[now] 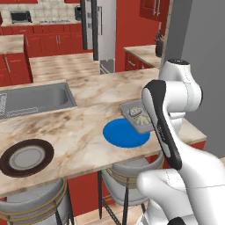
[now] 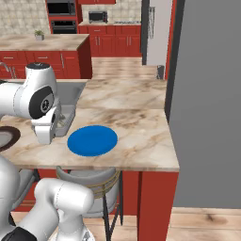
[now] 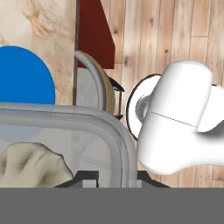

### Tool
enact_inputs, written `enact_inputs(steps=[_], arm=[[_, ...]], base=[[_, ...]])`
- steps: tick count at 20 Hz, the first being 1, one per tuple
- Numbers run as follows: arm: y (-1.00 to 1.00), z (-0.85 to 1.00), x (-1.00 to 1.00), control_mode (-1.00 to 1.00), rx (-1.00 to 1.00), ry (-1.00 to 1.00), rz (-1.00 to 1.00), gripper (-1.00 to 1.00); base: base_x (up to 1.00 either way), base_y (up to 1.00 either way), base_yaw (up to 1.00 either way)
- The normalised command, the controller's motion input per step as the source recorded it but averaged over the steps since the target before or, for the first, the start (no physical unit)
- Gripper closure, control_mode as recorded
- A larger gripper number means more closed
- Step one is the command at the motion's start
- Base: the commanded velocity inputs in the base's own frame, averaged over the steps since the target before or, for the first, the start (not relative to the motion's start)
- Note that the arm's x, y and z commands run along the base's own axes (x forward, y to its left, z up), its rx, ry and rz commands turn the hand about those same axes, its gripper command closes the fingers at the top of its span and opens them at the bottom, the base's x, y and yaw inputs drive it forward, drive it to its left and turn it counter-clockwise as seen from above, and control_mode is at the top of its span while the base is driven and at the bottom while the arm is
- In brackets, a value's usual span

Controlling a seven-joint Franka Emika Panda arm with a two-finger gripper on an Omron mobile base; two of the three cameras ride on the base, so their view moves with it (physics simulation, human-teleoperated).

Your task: Place two dumplings into each of the tupperware containers and then place the containers in the fridge.

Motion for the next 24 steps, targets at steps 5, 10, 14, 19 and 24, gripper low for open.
enact_inputs(steps=[5, 10, 14, 19, 24], arm=[[0.0, 0.02, -0.09, 1.0, 0.0, 0.0, 0.0, 1.0], [0.0, 0.0, 0.0, 1.0, 0.0, 0.0, 0.0, 1.0], [0.0, 0.0, 0.0, 1.0, 0.0, 0.0, 0.0, 1.0], [0.0, 0.0, 0.0, 1.0, 0.0, 0.0, 0.0, 1.0], [0.0, 0.0, 0.0, 1.0, 0.0, 0.0, 0.0, 1.0]], base=[[-0.73, 0.12, 0.0], [-0.9, 0.98, 0.01], [-0.69, 1.0, 0.04], [-0.65, 1.0, 0.01], [-0.71, 1.0, 0.03]])
